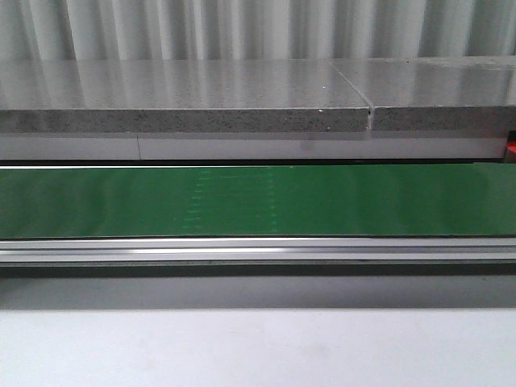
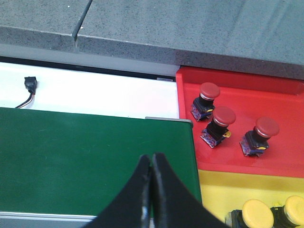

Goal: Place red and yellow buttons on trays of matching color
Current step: 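Move the left gripper down toward the remaining red push-button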

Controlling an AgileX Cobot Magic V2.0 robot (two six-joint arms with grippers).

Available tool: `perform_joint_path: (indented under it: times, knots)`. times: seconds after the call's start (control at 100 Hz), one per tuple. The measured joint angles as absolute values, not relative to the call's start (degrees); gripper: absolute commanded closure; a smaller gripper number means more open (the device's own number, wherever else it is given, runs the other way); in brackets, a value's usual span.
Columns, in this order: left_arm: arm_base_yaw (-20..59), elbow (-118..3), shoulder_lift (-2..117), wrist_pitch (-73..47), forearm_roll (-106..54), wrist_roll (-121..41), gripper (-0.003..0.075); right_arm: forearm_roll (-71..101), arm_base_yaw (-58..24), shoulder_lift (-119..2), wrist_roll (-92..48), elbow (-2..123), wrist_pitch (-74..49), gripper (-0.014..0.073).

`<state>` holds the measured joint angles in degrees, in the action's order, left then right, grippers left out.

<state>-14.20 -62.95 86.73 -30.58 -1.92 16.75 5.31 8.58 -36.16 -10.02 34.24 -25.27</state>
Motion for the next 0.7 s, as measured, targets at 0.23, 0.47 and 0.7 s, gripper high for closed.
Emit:
perform_joint_path:
  times: [0.23,0.47,0.7]
  knots:
    - [-14.2,-67.5,95.1,-31.3,-2.4,16.7,0.0092,5.3,8.6,-36.2,-10.0,34.2,-25.3,0.0661]
    - [-14.2,-71.9,101.2,-31.3,-2.6,16.7,0.0092,5.3,8.6,-36.2,-10.0,34.2,-25.3,0.0661]
    - [-14.2,-75.2,105.8,-31.3,-2.9,16.7,0.0092,5.3,8.6,-36.2,-10.0,34.2,-25.3,0.0661]
